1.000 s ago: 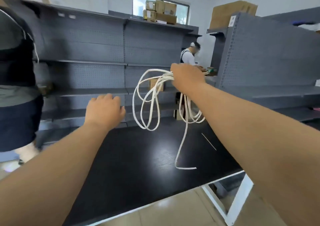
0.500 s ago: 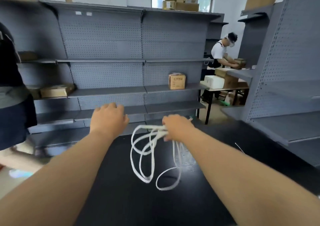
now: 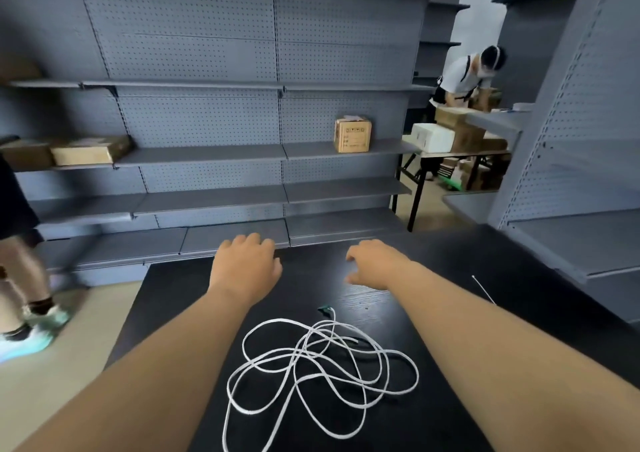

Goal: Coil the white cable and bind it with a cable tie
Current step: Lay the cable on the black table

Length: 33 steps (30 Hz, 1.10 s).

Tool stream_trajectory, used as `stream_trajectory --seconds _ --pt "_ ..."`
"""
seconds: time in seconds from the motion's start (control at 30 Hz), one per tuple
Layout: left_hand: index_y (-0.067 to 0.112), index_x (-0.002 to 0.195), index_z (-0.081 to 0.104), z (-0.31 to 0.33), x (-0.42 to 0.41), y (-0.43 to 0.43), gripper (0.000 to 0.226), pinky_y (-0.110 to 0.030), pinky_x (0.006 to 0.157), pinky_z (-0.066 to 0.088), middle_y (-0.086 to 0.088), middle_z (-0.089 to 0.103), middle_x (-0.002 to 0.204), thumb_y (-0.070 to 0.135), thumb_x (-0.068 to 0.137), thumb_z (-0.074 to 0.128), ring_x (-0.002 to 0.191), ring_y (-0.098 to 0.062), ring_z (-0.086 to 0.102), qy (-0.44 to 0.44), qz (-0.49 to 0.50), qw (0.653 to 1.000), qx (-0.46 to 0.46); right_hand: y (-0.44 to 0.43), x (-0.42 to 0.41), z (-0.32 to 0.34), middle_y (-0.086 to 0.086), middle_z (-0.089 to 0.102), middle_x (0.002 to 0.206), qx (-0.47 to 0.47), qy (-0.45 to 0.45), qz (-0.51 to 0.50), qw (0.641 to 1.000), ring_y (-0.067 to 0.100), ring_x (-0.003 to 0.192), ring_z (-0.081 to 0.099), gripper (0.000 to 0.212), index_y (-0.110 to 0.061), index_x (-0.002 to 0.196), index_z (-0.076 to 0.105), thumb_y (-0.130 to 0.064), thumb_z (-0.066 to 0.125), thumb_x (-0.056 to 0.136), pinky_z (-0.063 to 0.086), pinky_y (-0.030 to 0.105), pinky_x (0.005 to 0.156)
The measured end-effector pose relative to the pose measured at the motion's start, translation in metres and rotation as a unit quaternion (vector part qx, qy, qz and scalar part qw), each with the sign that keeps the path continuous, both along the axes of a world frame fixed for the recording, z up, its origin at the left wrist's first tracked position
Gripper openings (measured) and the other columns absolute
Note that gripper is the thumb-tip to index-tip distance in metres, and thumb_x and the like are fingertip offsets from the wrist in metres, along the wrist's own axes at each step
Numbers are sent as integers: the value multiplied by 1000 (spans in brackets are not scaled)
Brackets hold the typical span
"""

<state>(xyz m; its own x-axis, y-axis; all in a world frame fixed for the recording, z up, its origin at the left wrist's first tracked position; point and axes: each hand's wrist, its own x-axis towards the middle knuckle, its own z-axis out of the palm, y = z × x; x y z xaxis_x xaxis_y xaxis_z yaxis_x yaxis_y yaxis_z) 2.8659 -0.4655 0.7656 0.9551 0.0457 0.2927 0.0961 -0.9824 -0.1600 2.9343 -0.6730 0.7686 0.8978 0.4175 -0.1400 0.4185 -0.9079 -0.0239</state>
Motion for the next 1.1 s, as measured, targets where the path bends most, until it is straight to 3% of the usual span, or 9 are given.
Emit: stream_trajectory --seconds 0.4,0.53,0.63,0.8,0.9,0.93,1.0,1.1 --pt "17 104 58 -52 22 -37 31 -36 86 41 -4 60 108 39 92 38 105 -25 55 50 87 994 -39 -27 49 -69 8 63 112 3 62 46 997 29 108 57 28 -10 110 62 -30 50 93 48 38 91" --pt "18 102 58 -75 18 -43 30 -35 86 41 -2 60 107 38 93 37 103 -23 56 69 126 989 -46 -27 59 -100 5 61 83 -3 87 65 994 27 86 58 24 -10 81 59 -28 50 94 46 30 73" --pt "18 101 58 -91 13 -45 30 -35 87 41 -2 60 105 38 93 38 102 -23 55 84 152 983 -56 -21 65 -124 7 64 91 5 101 77 992 28 89 59 21 -12 87 63 -27 49 94 46 32 73" --pt "17 99 57 -110 6 -43 28 -35 89 40 -2 59 104 36 92 37 102 -24 55 107 184 976 -50 -5 71 -159 8 65 93 20 141 76 987 31 94 62 24 -14 89 64 -7 42 89 45 33 73" --pt "17 100 57 -115 5 -37 29 -35 90 39 -2 59 105 37 93 36 103 -24 54 111 190 975 -44 10 73 -174 3 54 75 14 154 74 985 29 85 56 26 -16 69 55 -4 40 87 43 31 71" --pt "17 100 57 -116 6 -34 29 -35 90 39 -3 59 105 37 92 36 103 -24 54 110 189 975 -41 15 74 -178 2 52 76 14 154 71 985 27 84 53 25 -14 72 56 -6 39 88 42 31 72" --pt "18 100 56 -119 7 -27 29 -34 89 39 -2 59 105 37 93 36 103 -24 54 111 186 976 -34 24 76 -186 7 60 101 14 155 58 986 28 97 56 28 -11 102 63 -11 37 92 45 33 82" --pt "18 100 56 -123 7 -15 29 -34 88 40 -2 59 104 37 93 35 102 -23 55 112 182 976 -33 33 78 -192 10 56 126 -11 155 13 988 29 116 52 34 -12 125 54 -19 36 96 43 38 93"
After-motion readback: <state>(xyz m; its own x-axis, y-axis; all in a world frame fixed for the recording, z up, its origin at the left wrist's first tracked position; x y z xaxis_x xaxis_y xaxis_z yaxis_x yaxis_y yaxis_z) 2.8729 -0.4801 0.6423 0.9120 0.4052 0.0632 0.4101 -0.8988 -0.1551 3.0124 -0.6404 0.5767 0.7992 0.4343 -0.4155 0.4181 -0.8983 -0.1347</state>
